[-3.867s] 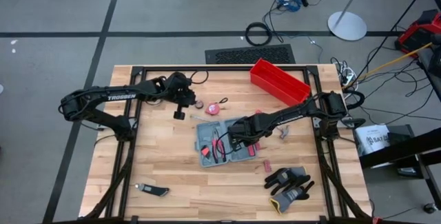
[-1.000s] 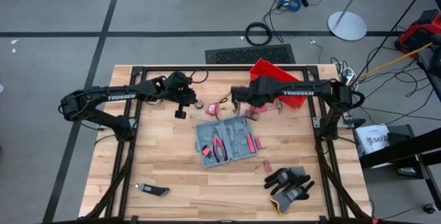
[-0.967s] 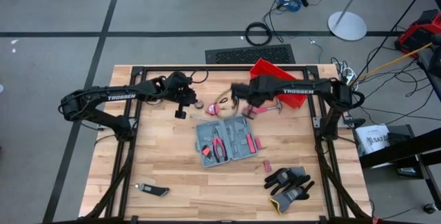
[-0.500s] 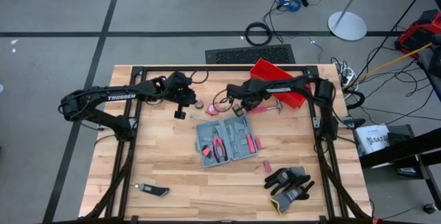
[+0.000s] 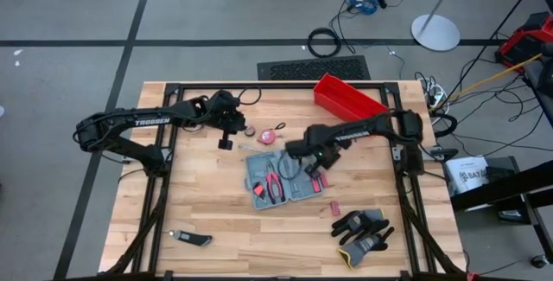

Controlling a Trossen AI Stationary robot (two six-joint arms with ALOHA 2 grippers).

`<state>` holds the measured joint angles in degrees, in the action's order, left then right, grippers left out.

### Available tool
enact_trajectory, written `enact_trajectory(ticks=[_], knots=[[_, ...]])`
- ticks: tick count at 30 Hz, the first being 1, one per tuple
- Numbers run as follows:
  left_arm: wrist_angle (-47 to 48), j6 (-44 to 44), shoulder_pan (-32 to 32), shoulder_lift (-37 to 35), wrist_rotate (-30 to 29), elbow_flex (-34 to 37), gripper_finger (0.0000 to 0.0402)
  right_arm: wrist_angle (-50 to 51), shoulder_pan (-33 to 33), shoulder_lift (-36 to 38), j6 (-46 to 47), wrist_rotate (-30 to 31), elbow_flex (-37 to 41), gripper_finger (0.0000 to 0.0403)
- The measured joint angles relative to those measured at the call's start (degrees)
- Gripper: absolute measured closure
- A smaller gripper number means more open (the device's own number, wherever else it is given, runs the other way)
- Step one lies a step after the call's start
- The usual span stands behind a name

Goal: Prefit tool cases
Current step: Put the hammer into the toolbox

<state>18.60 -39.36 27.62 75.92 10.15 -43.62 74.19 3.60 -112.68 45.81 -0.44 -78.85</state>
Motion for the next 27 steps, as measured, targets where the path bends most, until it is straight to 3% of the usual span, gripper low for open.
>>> enact_trajectory(ticks=[4,6,10,13,18,27], knots=[[-0.24,-0.12,0.02,0.00,0.00,0.00,0.0400,5.52,-4.35,2.76,5.15,0.60,0.00,0.0402],[-0.34,-0.19,0.00,0.00,0.02,0.00,0.0400,4.98,-5.78,4.74,9.78,4.89,0.02,0.0402],[-2.19,-0.24,0.00,0.00,0.01,0.00,0.0400,-2.77,-5.12,8.33,14.73,15.43,-0.04,0.0402],[-2.79,-0.40,0.00,0.00,0.00,0.00,0.0400,-9.80,-3.17,7.73,12.67,19.42,-0.04,0.0402],[-2.69,-0.48,0.00,0.00,0.02,0.00,0.0400,-14.42,0.93,3.32,7.57,19.97,-0.04,0.0402],[0.20,-0.05,0.00,0.00,0.04,0.00,0.0400,-7.03,2.04,-1.70,8.10,14.05,0.04,0.0403]])
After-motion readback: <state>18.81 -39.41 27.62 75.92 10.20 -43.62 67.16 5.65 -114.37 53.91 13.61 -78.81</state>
